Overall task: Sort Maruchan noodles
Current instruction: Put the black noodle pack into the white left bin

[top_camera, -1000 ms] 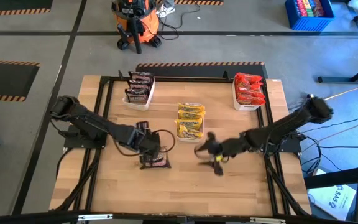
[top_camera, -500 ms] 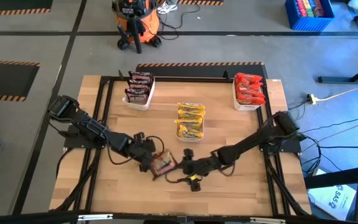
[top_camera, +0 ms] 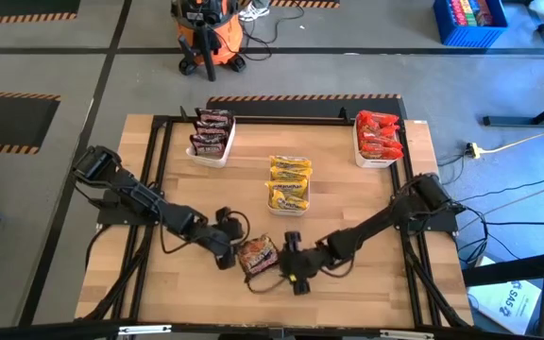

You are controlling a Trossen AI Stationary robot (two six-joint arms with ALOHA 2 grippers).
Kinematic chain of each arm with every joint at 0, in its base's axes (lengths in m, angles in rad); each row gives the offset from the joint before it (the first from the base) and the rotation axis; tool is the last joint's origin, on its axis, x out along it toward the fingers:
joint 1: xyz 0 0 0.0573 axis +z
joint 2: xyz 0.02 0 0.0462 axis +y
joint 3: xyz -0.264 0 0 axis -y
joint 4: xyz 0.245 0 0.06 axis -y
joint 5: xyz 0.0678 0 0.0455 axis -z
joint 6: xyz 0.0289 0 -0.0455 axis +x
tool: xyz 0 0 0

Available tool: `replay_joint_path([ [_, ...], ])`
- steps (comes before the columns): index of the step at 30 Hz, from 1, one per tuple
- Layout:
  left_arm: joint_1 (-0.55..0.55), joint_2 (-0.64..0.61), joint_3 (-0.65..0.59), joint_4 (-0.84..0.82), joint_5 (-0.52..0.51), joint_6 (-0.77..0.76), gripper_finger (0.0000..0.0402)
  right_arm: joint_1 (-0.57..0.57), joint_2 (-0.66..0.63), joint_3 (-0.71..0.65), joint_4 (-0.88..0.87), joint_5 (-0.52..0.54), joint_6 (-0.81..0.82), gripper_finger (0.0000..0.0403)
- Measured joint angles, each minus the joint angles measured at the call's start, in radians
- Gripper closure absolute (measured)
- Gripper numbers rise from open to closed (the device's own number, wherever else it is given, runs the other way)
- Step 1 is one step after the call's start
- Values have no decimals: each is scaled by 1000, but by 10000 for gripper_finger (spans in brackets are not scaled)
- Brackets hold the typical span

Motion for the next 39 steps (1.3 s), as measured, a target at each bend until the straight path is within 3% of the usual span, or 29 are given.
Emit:
replay_joint_path([
  [3, 7, 0, 0, -24, -84, 35, 196, 27, 17, 2, -16, 65, -12, 149],
  [6, 13, 22, -2, -32, -107, 36, 196, 31, 31, 1, -90, 231, -12, 149],
  [9, 11, 59, -7, -12, -32, 29, 196, 25, 31, 0, -153, 374, -4, 149],
  [13, -7, 123, -8, 1, 98, -14, 196, 15, 31, 0, -224, 479, 17, 149],
  [17, -32, 162, -4, 71, 113, -14, 196, 25, 20, 0, -308, 536, 87, 149],
  [24, -50, 134, -3, 72, 123, 5, 196, 52, -97, 13, -428, 403, 338, 149],
  [28, -54, 125, -1, 83, 109, 8, 196, 42, -166, -27, -403, 310, 465, 149],
  [31, -57, 127, -3, 89, 95, 9, 196, 7, -184, -96, -236, 162, 523, 149],
  [35, -58, 127, -3, 102, 59, 10, 196, -56, -177, -243, 178, -32, 597, 149],
  [39, -59, 127, -2, 104, 41, 10, 196, -87, -167, -367, 453, -37, 677, 149],
])
